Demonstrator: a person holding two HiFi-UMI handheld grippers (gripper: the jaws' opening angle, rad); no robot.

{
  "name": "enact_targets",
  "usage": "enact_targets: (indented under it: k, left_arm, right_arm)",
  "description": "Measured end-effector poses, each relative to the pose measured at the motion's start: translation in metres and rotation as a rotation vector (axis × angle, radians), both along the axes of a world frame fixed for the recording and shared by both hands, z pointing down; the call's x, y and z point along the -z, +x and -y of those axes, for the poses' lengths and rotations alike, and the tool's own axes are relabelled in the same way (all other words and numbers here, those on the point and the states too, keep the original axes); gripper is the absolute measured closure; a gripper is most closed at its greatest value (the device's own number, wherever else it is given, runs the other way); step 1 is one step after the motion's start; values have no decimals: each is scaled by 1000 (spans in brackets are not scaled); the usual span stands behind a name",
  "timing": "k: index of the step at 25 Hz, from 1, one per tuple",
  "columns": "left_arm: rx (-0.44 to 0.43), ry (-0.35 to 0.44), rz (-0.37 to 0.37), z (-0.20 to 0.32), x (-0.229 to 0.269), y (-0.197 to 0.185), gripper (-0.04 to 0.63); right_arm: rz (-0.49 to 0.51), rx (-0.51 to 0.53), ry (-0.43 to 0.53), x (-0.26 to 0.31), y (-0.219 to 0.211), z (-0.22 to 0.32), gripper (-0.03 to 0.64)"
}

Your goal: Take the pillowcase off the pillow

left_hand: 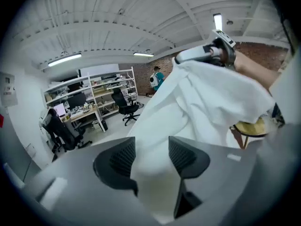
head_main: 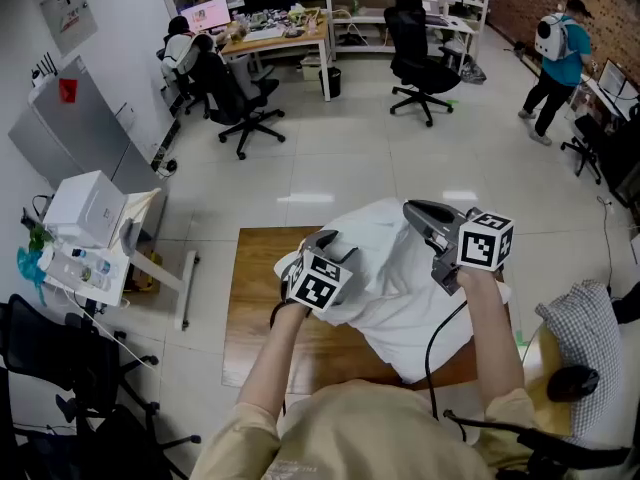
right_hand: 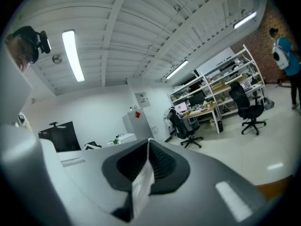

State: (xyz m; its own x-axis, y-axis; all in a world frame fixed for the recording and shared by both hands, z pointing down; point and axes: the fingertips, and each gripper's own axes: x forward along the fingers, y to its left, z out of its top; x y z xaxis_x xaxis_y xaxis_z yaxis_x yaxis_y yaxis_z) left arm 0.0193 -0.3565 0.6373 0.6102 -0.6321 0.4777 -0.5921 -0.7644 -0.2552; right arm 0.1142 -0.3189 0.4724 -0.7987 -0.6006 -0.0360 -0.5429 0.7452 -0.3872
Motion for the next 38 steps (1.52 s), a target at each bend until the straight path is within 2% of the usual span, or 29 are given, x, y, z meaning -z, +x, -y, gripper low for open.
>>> enact_targets:
  k: [2,3,4,5,9,11,13,15,17,18,20,21,23,25,27,28,30,31,32,34,36,38]
  left_arm:
    - [-12,37,58,4,-9,8,409]
    - [-22,55,79,4,-12,10,471]
    - [-38,69,79,1,-11,13,564]
    - [-69,72,44,-4,-6,15,586]
    - [-325,24,-303,-54,59,28,589]
    - [-462,17,-420,-85,90,33,589]
    - [-557,5,-480,-108,110,36,589]
    - [-608,-20,-471,-119,111,40,589]
    - [-633,-60,-418,-127,93,48,589]
    - [-640,-83,-391,-131,81,51,589]
    - [-653,-112,-365,-135,67,51,589]
    - [-662,-115,-362,-134,68,49,589]
    - [-687,-104,-341,-133,78,44,589]
    - [-740,-105,-349,-144,87,44,589]
    - [-792,-118,-435,-156,102,39,589]
    - [-796,-123,-500,-156,112,33,589]
    - [-746,-129,-637,-146,129,18,589]
    - [-702,-126,-678,-138,130,12,589]
    - [-656,-121,-689,-131,125,8,589]
    - [-579,-135,-661,-116,109,4,589]
    - [-506,-200,-673,-94,103,2,589]
    - [-417,-298,-770,-64,115,-2,589]
  right_arm:
    - [14,16,16,7,-4,-11,606]
    - [7,8,26,9,-4,-13,606]
    - [-11,-12,36,9,-3,-12,606]
    - [-37,-43,44,8,0,-8,606]
    - [-182,-226,26,-26,37,25,606]
    - [-290,-301,-19,-63,62,43,607]
    - [-353,-322,-75,-102,78,57,606]
    - [-356,-329,-128,-133,84,67,606]
    - [-305,-374,-128,-136,90,67,606]
    - [-270,-406,-83,-117,93,59,606]
    - [-236,-429,82,-44,87,36,606]
    - [-248,-411,155,-8,77,32,606]
    - [-294,-346,209,29,51,40,606]
    - [-342,-302,157,18,35,57,606]
    - [-413,-303,11,-32,43,80,606]
    - [-492,-326,-73,-70,59,93,606]
    - [-667,-394,-213,-161,110,111,606]
    - [-696,-419,-277,-210,137,110,606]
    - [-668,-427,-347,-258,156,103,606]
    - [-515,-418,-444,-321,168,85,604]
    - [-361,-438,-407,-314,161,83,603]
    - [-291,-481,-321,-263,154,86,575]
